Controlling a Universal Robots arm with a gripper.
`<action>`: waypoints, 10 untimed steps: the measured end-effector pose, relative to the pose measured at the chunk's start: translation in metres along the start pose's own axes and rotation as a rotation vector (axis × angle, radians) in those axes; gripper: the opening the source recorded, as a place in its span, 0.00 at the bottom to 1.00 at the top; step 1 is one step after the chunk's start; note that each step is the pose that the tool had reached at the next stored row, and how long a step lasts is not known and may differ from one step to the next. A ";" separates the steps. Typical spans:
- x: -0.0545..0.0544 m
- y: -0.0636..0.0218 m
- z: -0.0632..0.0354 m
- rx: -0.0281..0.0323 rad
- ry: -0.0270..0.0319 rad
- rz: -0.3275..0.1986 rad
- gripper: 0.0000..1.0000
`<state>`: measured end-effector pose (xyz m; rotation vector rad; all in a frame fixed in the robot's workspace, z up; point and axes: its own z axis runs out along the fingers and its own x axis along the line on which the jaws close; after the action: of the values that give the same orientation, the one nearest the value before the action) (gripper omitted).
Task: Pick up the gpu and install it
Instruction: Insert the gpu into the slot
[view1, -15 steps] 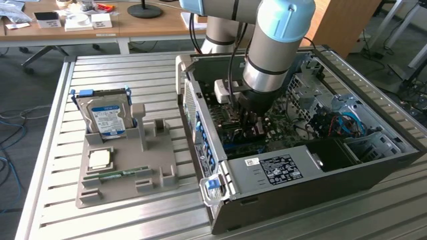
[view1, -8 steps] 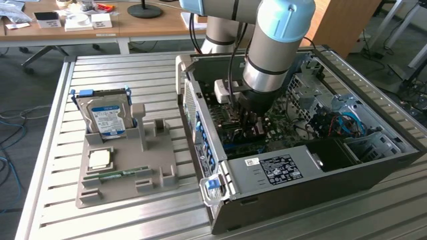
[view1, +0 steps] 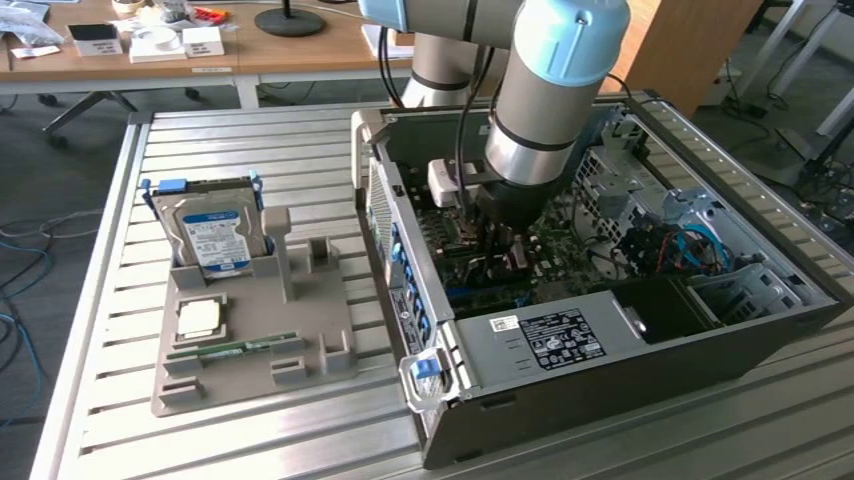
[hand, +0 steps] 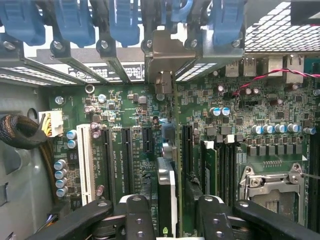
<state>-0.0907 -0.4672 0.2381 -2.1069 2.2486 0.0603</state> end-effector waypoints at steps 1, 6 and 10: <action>0.000 0.0000 0.0000 0.0001 -0.0001 0.000 0.41; 0.000 -0.0001 -0.0027 -0.0001 0.0002 0.000 0.41; -0.001 -0.0001 -0.0085 0.0000 0.0000 0.000 0.41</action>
<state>-0.0907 -0.4670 0.2467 -2.1070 2.2485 0.0603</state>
